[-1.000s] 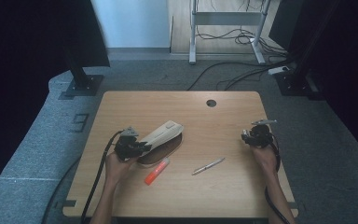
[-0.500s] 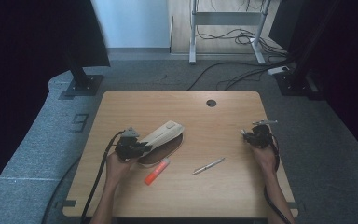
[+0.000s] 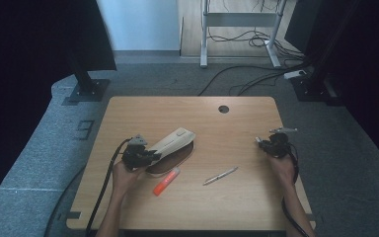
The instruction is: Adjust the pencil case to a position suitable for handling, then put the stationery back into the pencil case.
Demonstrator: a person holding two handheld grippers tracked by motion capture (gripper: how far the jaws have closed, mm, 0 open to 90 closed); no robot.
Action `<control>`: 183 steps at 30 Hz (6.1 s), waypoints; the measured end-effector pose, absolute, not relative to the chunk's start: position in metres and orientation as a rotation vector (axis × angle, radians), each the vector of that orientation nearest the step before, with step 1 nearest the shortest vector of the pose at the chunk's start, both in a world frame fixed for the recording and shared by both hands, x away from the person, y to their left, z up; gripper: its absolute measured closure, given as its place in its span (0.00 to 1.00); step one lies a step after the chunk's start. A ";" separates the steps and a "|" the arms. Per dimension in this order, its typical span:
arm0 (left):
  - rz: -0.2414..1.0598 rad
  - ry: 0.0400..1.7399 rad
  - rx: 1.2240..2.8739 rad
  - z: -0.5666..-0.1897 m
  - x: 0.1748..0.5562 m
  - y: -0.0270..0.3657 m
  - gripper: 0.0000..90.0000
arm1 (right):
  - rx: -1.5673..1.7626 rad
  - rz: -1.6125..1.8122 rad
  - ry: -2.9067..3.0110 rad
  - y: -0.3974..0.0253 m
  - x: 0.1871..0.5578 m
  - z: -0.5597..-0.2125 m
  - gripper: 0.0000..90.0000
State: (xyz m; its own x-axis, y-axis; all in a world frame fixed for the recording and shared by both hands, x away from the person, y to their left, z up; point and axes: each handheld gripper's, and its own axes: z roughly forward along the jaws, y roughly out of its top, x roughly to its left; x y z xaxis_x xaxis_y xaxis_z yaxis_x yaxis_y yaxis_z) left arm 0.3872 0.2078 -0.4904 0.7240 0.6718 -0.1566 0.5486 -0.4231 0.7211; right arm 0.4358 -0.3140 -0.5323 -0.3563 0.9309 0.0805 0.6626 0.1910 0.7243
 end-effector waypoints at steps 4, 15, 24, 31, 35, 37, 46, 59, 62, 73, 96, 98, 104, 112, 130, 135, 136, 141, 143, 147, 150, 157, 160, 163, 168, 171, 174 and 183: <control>0.196 0.923 2.128 -0.490 0.387 0.208 0.84 | 1.471 0.990 2.105 -0.312 0.431 -0.527 0.80; 0.190 0.921 2.123 -0.491 0.388 0.209 0.84 | 1.424 1.055 2.135 -0.306 0.416 -0.513 0.80; 0.184 0.923 2.124 -0.491 0.388 0.209 0.84 | 1.365 1.063 2.183 -0.292 0.409 -0.508 0.80; 0.183 0.921 2.126 -0.490 0.387 0.210 0.84 | 1.331 1.075 2.213 -0.281 0.406 -0.506 0.80; 0.187 0.917 2.129 -0.490 0.387 0.210 0.84 | 1.307 1.082 2.235 -0.273 0.406 -0.506 0.80; 0.186 0.916 2.129 -0.490 0.387 0.209 0.84 | 1.296 1.084 2.246 -0.269 0.405 -0.505 0.80; 0.185 0.917 2.128 -0.490 0.387 0.210 0.84 | 1.243 1.118 2.296 -0.247 0.406 -0.505 0.80; 0.183 0.918 2.128 -0.490 0.386 0.210 0.84 | 1.168 1.154 2.363 -0.210 0.409 -0.508 0.80; 0.185 0.919 2.128 -0.489 0.386 0.210 0.84 | 1.150 1.159 2.376 -0.203 0.410 -0.509 0.80; 0.197 0.917 2.119 -0.488 0.385 0.210 0.85 | 1.093 1.168 2.408 -0.178 0.413 -0.506 0.80; 0.216 0.913 2.112 -0.485 0.384 0.211 0.85 | 1.015 1.159 2.477 -0.126 0.429 -0.511 0.80; 0.215 0.913 2.113 -0.485 0.384 0.211 0.85 | 1.008 1.158 2.484 -0.122 0.430 -0.511 0.80; 0.217 0.910 2.114 -0.485 0.383 0.211 0.85 | 0.979 1.150 2.501 -0.107 0.433 -0.512 0.80; 0.216 0.908 2.116 -0.485 0.383 0.211 0.85 | 0.967 1.138 2.521 -0.090 0.438 -0.513 0.80; 0.199 0.898 2.116 -0.485 0.383 0.210 0.84 | 0.946 1.080 2.519 -0.064 0.453 -0.525 0.80; 0.190 0.895 2.113 -0.485 0.383 0.210 0.84 | 0.945 1.063 2.511 -0.057 0.457 -0.527 0.80; 0.188 0.894 2.112 -0.485 0.383 0.210 0.84 | 0.940 1.057 2.508 -0.056 0.458 -0.528 0.80; 0.170 0.885 2.106 -0.485 0.383 0.210 0.84 | 0.928 1.039 2.496 -0.052 0.462 -0.529 0.80; 0.170 0.884 2.108 -0.484 0.383 0.210 0.84 | 0.931 1.031 2.497 -0.050 0.463 -0.531 0.79; 0.167 0.885 2.107 -0.485 0.384 0.210 0.84 | 0.943 1.053 2.498 -0.051 0.465 -0.535 0.77; 0.165 0.886 2.103 -0.485 0.384 0.210 0.84 | 0.944 1.061 2.506 -0.052 0.465 -0.533 0.67; 0.166 0.889 2.101 -0.486 0.384 0.211 0.84 | 0.923 1.077 2.516 -0.061 0.459 -0.528 0.59; 0.165 0.888 2.101 -0.486 0.384 0.211 0.84 | 0.918 1.080 2.530 -0.067 0.455 -0.525 0.53; 0.164 0.888 2.102 -0.486 0.384 0.211 0.84 | 0.910 1.073 2.541 -0.072 0.451 -0.520 0.46; 0.165 0.885 2.104 -0.486 0.384 0.211 0.84 | 0.909 1.090 2.544 -0.083 0.446 -0.515 0.38; 0.164 0.884 2.105 -0.486 0.384 0.211 0.84 | 0.907 1.097 2.546 -0.089 0.443 -0.514 0.33; 0.166 0.883 2.108 -0.486 0.384 0.210 0.84 | 0.905 1.099 2.552 -0.096 0.440 -0.514 0.29; 0.160 0.883 2.106 -0.486 0.384 0.210 0.84 | 0.878 1.113 2.567 -0.118 0.427 -0.514 0.27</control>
